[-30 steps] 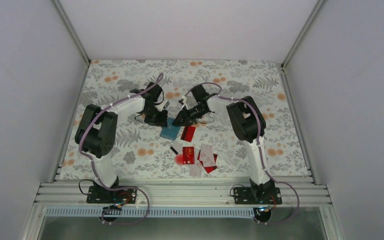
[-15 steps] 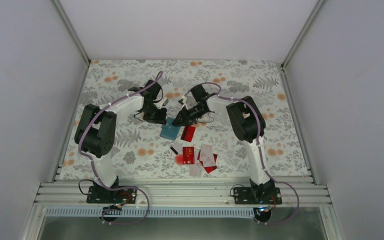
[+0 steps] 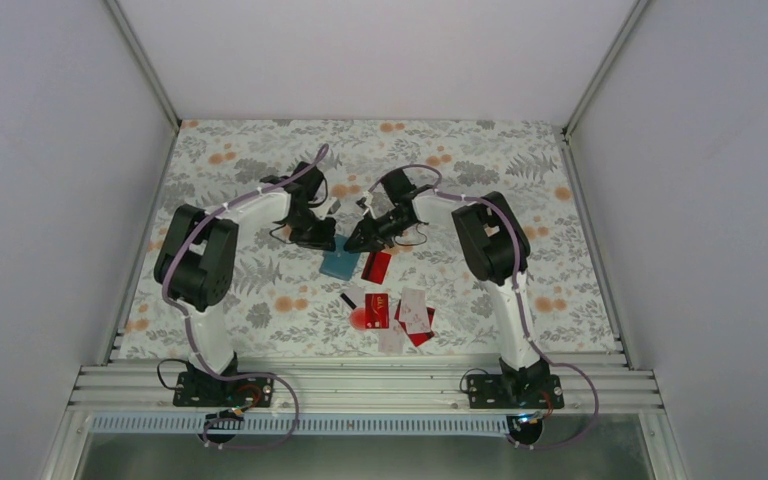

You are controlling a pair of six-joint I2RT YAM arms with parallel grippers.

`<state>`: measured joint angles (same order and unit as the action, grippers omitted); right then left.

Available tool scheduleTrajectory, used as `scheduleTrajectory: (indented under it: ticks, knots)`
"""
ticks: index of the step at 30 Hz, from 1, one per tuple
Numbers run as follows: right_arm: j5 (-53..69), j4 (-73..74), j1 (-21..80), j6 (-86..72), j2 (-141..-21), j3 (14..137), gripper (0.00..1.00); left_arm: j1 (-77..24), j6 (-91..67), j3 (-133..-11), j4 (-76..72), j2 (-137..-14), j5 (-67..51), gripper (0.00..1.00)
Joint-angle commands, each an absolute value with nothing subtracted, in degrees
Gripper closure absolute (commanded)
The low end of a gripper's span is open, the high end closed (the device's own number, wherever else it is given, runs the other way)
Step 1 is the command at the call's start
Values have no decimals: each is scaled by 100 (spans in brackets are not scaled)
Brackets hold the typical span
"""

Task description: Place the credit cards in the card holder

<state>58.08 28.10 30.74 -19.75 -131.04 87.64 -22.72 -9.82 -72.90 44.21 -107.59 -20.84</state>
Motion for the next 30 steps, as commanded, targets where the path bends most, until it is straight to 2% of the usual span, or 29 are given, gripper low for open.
scheduleTrajectory:
  ticks: [1, 19, 23, 30]
  knots:
    - [4720, 2858, 3217, -1995, -13635, 8746, 81, -2256, -896, -7283, 4251, -10865, -2294, 85]
    - [4677, 2851, 3238, -2048, -13703, 8808, 82, -2258, -892, -7121, 4066, -10984, -2592, 85]
    - [4528, 2804, 3274, -2167, -13733, 8865, 86, -2254, -791, -7035, 3963, -11027, -2704, 85]
    - [4437, 2856, 3367, -2200, -13794, 8997, 86, -2260, -721, -6937, 3791, -11092, -2976, 85]
